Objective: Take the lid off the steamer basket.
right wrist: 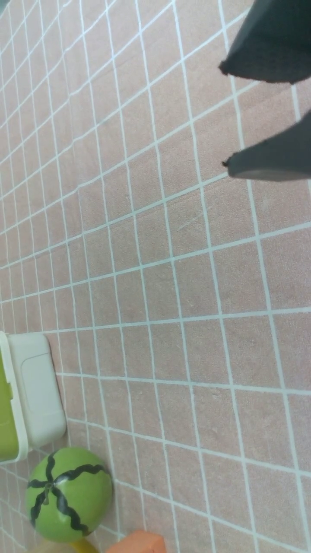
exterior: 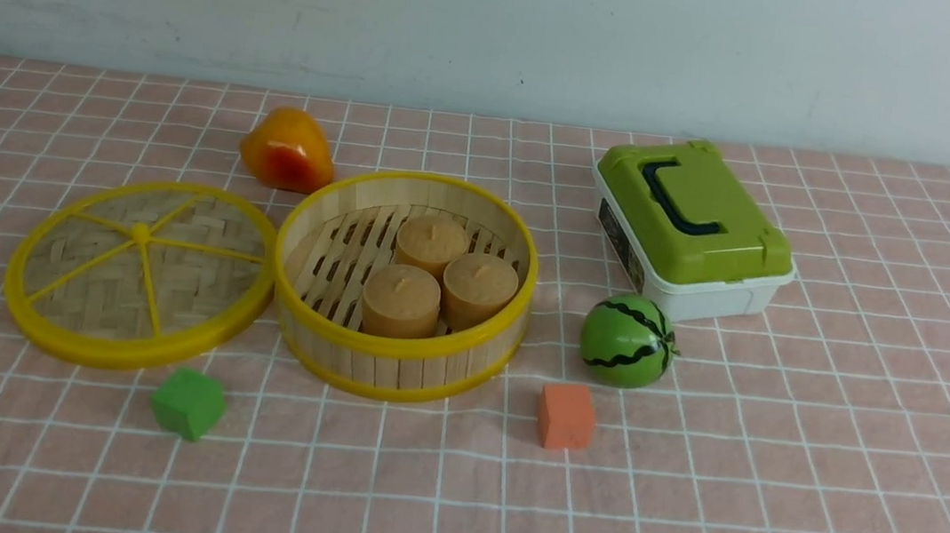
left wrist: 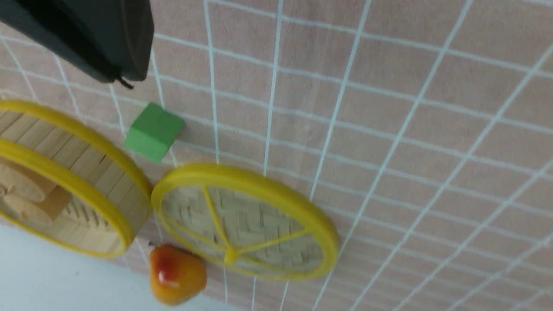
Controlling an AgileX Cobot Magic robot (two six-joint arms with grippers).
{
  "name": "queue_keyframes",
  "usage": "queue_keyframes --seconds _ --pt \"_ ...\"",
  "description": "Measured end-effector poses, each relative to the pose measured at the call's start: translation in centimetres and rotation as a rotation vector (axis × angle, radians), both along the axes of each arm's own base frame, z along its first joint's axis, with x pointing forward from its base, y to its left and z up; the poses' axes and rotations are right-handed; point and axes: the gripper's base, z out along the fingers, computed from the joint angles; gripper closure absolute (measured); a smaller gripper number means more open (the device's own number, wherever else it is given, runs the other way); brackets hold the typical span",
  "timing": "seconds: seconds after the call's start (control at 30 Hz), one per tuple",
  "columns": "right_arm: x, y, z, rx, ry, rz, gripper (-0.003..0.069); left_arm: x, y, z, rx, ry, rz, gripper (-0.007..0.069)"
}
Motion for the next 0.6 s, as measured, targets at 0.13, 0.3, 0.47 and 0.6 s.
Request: queue_keyframes --seconds 0.13,0.3,0.47,0.6 --pt "0.0 0.0 -0.01 0.0 0.001 0.0 0.0418 -0.13 -0.11 -0.85 0.022 0.064 -0.024 0.0637" --pt "0.0 0.0 -0.01 0.0 0.001 0.0 0.0418 -0.15 -0.22 -0.93 0.09 0.07 -0.065 0.0637" --pt "0.0 0.0 -0.01 0.0 0.001 0.0 0.0418 -0.15 -0.23 -0.95 0.1 0.072 -0.068 0.0637" --pt "0.0 0.0 -0.01 0.0 0.001 0.0 0.0418 -0.16 -0.24 -0.97 0.098 0.074 -0.069 0.0637"
